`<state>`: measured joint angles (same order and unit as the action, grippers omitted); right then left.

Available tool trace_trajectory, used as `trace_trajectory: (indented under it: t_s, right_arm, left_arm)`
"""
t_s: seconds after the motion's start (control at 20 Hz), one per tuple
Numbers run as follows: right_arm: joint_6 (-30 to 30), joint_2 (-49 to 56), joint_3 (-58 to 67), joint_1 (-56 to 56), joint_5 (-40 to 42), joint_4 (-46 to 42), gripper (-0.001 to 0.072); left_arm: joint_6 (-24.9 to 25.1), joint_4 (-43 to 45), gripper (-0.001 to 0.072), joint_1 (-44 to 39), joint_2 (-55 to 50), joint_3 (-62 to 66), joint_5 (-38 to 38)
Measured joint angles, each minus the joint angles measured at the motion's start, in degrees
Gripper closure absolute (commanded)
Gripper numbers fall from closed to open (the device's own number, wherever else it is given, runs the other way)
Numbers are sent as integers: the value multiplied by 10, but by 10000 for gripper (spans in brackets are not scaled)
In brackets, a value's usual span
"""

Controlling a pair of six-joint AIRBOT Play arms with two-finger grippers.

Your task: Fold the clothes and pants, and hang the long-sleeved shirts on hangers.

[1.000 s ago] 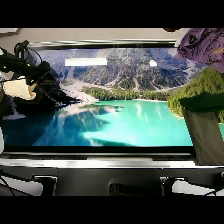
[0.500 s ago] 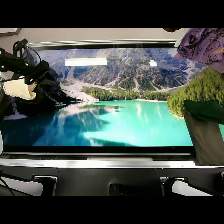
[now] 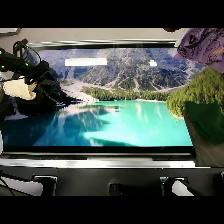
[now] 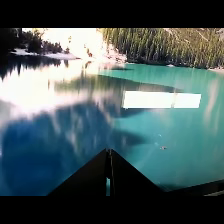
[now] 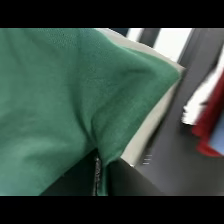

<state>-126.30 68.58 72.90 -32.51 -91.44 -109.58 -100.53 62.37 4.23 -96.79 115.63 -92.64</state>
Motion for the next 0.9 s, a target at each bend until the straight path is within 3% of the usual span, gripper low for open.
trace_trajectory:
  t_s: [0.8,0.85,0.9]
  right_arm:
    - [-28,-16,-179,0,50,-100,682]
    - [-30,-16,-181,0,52,-104,649]
    - [-31,-16,-183,0,54,-107,541]
  left_arm:
    - [0,0,692,0,0,0,0]
    - [1,0,692,0,0,0,1]
    - [1,0,692,0,0,0,1]
